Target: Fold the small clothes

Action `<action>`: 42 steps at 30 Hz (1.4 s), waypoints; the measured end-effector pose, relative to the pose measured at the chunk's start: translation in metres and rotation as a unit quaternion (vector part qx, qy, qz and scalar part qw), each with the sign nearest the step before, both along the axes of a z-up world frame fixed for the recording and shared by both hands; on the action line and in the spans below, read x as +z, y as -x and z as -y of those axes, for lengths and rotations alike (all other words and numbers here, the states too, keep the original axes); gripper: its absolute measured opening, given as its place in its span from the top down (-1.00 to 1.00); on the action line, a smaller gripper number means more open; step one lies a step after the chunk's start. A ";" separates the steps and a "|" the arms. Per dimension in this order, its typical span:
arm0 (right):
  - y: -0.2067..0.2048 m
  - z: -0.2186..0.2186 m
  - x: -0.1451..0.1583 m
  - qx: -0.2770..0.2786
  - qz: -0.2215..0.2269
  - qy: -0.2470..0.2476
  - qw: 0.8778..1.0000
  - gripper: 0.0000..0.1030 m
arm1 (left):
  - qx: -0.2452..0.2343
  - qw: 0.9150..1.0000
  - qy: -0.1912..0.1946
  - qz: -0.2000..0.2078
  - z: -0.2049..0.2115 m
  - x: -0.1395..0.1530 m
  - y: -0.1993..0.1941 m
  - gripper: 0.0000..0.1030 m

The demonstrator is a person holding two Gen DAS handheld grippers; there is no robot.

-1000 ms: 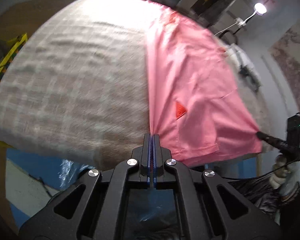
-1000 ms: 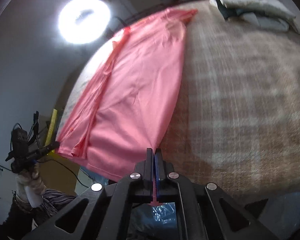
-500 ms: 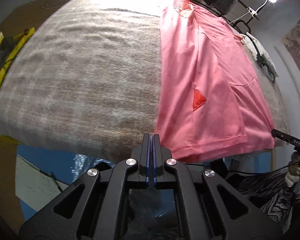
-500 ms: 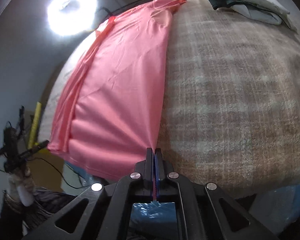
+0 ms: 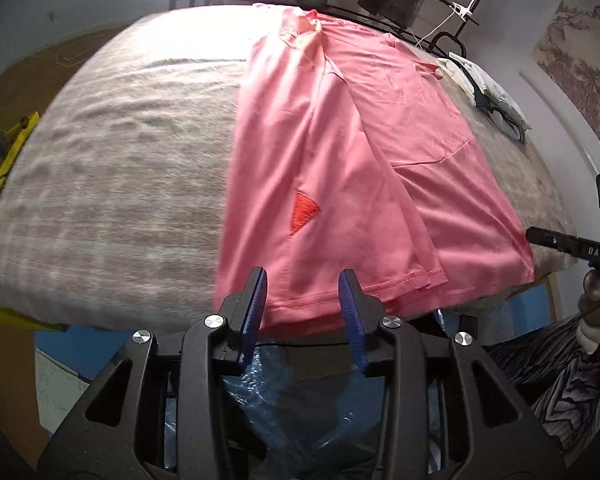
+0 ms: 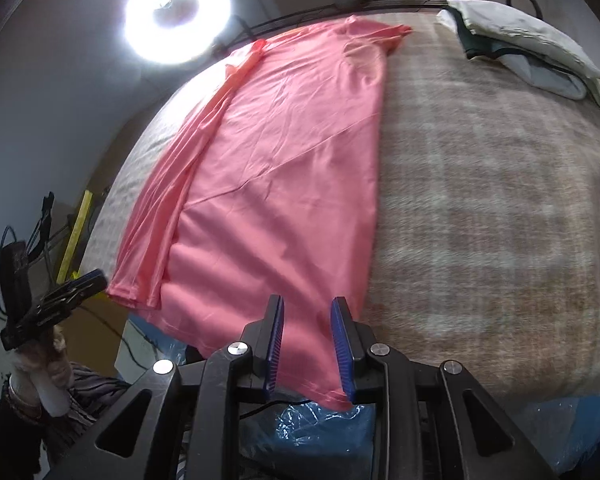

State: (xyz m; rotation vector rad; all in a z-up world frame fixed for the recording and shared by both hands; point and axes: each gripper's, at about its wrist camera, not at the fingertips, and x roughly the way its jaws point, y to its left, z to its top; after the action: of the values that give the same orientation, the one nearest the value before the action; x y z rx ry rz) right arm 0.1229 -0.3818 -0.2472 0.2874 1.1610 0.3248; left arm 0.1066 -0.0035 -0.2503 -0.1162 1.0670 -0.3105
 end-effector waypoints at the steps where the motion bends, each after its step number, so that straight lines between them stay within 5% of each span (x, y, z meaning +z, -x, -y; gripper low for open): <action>1: -0.001 -0.003 -0.001 0.005 -0.001 0.004 1.000 0.50 | -0.002 1.000 -0.001 0.004 0.003 0.001 0.000 0.27; 9: -0.003 0.001 -0.016 -0.006 -0.025 -0.007 1.000 0.50 | -0.056 0.998 0.015 0.017 0.054 0.008 0.006 0.27; 13: -0.003 0.000 -0.016 -0.004 -0.025 -0.007 1.000 0.50 | -0.072 0.997 -0.035 0.017 0.082 -0.006 -0.001 0.30; 14: -0.004 -0.001 -0.016 -0.002 -0.024 -0.005 1.000 0.50 | -0.073 0.996 -0.047 0.020 0.084 -0.008 -0.003 0.48; 15: -0.004 -0.002 -0.016 0.000 -0.024 -0.002 1.000 0.50 | -0.070 0.996 -0.057 0.021 0.085 -0.012 -0.006 0.99; 17: -0.004 -0.003 -0.016 0.003 -0.024 0.003 1.000 0.50 | -0.062 0.997 -0.038 0.013 0.076 -0.012 -0.010 1.00; 23: -0.005 -0.004 -0.020 0.001 -0.030 0.007 1.000 0.53 | -0.029 0.998 0.026 0.056 0.029 0.045 -0.004 1.00; 27: -0.005 -0.007 -0.020 0.004 -0.029 0.014 0.999 0.53 | -0.047 0.993 0.025 0.102 0.023 0.078 0.013 1.00; 38: -0.006 -0.009 -0.018 0.004 -0.030 0.021 0.999 0.53 | -0.141 0.990 -0.014 0.022 0.080 0.005 0.012 1.00; 41: -0.007 -0.009 -0.017 0.004 -0.031 0.021 0.999 0.53 | -0.152 0.988 -0.014 0.010 0.077 0.006 0.016 0.69; 42: -0.007 -0.009 -0.017 0.004 -0.030 0.022 0.999 0.53 | -0.149 0.989 -0.007 0.013 0.069 0.010 0.020 0.42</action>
State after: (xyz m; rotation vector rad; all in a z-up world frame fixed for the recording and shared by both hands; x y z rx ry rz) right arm 0.1298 -0.3729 -0.2644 0.2558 1.2280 0.2993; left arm 0.0867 -0.0724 -0.2403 0.0605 1.0602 -0.5719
